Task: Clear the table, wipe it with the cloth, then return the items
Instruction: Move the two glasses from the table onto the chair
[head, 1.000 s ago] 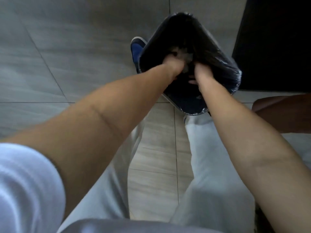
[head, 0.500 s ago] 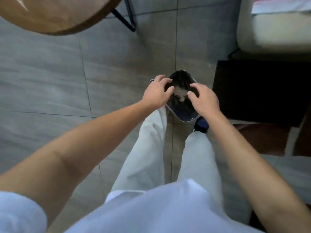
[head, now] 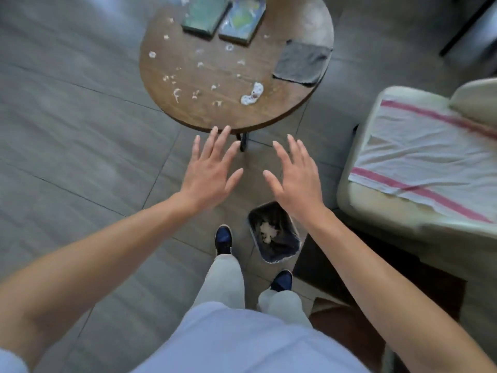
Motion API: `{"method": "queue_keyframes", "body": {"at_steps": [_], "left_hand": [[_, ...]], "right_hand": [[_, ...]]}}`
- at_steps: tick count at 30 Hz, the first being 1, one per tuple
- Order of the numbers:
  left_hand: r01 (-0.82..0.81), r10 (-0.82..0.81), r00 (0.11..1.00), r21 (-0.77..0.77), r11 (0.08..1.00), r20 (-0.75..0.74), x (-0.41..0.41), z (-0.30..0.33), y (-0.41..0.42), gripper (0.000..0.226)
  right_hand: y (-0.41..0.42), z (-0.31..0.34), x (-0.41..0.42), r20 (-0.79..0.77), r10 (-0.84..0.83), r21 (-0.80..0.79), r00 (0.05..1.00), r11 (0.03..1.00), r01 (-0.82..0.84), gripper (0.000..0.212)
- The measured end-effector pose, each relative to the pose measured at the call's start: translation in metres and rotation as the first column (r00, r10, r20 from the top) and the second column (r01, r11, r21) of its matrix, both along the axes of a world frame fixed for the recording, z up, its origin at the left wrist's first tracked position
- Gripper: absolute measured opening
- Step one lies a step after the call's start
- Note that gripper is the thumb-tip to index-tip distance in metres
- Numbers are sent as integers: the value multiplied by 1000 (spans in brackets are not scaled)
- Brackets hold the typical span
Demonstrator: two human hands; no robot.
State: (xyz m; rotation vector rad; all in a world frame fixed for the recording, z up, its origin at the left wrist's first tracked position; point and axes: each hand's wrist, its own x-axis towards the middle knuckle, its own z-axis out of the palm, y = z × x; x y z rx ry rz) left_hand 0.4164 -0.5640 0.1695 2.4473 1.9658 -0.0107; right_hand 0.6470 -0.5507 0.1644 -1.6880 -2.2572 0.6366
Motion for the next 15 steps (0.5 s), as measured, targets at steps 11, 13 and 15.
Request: {"method": "queue_keyframes", "body": {"at_steps": [11, 13, 15], "left_hand": [[-216, 186, 971, 221, 951, 148, -127, 100, 24, 70], [-225, 184, 965, 226, 948, 187, -149, 107, 32, 69], [-219, 168, 962, 246, 944, 215, -174, 114, 41, 68]], "right_hand": [[41, 102, -111, 26, 34, 203, 999, 978, -38, 67], [44, 111, -129, 32, 13, 199, 999, 980, -19, 68], [48, 122, -148, 26, -30, 184, 999, 983, 25, 68]]}}
